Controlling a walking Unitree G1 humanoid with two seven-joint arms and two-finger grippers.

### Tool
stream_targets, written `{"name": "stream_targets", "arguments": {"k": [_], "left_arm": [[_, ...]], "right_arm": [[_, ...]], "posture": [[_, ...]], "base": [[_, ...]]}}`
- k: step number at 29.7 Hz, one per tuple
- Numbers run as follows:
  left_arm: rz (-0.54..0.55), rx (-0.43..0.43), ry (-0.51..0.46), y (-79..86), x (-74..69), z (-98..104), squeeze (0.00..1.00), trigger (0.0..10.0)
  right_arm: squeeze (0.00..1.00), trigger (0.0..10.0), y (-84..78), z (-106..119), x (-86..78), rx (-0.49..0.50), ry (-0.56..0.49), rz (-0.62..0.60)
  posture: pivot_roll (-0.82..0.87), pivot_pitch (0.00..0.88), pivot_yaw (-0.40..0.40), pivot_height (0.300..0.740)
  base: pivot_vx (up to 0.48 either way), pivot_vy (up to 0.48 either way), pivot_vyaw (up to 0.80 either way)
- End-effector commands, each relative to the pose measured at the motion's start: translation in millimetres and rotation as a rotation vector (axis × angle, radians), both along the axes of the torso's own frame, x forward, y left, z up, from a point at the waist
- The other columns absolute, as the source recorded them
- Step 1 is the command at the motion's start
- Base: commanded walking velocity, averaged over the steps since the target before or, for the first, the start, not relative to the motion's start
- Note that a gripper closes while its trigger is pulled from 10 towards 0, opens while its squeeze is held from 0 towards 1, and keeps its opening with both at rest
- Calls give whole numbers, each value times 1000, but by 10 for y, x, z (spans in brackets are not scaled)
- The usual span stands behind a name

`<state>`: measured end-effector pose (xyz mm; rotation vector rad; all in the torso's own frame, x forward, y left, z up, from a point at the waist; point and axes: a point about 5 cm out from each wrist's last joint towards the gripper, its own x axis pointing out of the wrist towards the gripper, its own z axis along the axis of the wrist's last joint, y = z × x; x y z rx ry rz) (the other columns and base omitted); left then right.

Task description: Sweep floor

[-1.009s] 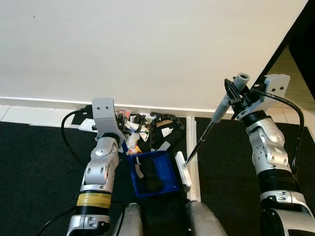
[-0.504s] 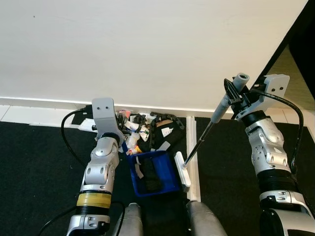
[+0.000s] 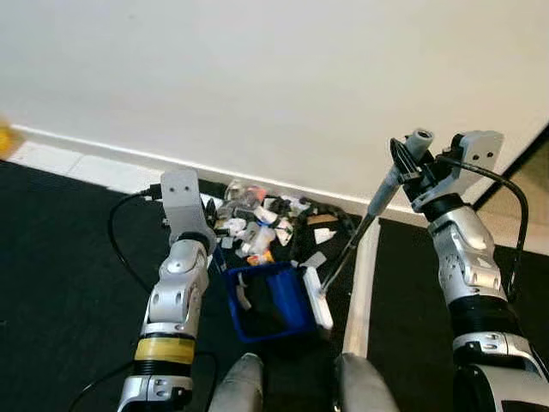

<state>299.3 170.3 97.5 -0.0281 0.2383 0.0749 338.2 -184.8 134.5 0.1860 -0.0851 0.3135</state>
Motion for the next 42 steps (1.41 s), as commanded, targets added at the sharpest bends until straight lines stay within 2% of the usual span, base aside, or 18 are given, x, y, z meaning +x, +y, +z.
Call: {"name": "stream_targets", "arguments": {"k": [1, 42], "left_arm": [[-11, -8, -53, -28, 20, 108, 0, 10000], [-6, -4, -43, -29, 16, 90, 0, 10000]], "right_arm": [[0, 10000, -18, 39, 10, 9, -18, -9], [0, 10000, 17, 37, 13, 19, -15, 23]], "posture": [[-5, 60, -40, 740], [0, 57, -44, 740]], "base": [[0, 0, 763], [0, 0, 760]]}}
